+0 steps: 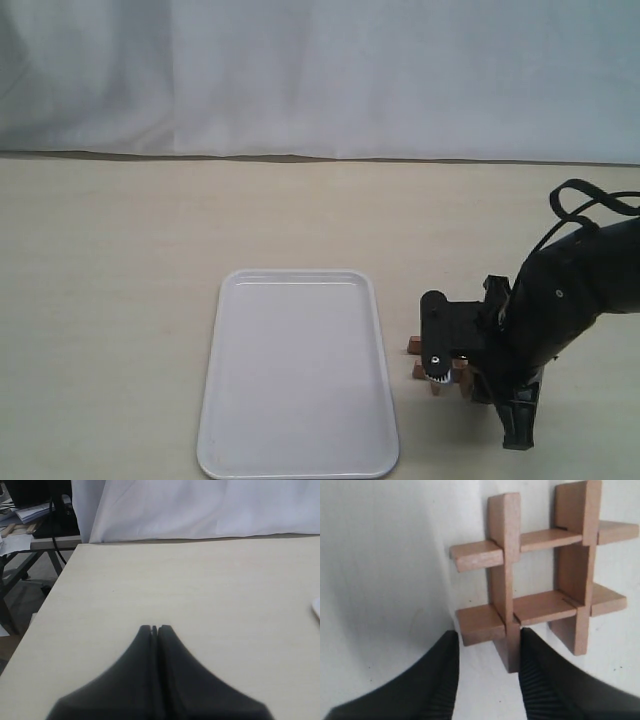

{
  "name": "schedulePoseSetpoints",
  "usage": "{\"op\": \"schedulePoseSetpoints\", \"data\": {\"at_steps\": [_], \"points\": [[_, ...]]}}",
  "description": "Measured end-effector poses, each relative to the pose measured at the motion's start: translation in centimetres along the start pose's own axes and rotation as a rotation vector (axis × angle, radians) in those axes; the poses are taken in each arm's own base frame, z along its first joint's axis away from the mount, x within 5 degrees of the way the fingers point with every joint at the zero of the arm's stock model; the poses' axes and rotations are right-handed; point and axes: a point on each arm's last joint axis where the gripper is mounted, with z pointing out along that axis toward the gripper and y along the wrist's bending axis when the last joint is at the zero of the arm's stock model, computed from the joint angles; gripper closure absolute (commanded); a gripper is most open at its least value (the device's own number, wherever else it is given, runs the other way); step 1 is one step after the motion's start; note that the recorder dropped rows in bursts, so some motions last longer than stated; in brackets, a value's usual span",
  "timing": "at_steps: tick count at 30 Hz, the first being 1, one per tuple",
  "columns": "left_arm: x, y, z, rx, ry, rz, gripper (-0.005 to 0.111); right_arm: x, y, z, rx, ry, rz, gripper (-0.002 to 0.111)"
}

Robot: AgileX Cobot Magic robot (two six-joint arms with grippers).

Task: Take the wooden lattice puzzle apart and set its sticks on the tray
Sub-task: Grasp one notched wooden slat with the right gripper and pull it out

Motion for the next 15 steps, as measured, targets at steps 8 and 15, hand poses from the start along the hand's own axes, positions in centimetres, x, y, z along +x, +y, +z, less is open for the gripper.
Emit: {"op": "schedulePoseSetpoints", "data": {"at_steps": [8, 15], "points": [[0.0, 0.0, 0.0, 0.0, 0.0, 0.0, 0.107, -0.01, -0.05, 0.05, 0.005, -0.001, -0.006, 0.1], [0.0, 0.0, 0.0, 0.0, 0.0, 0.0, 0.107, -0.01, -0.05, 0.05, 0.005, -0.001, -0.006, 0.1]]}}
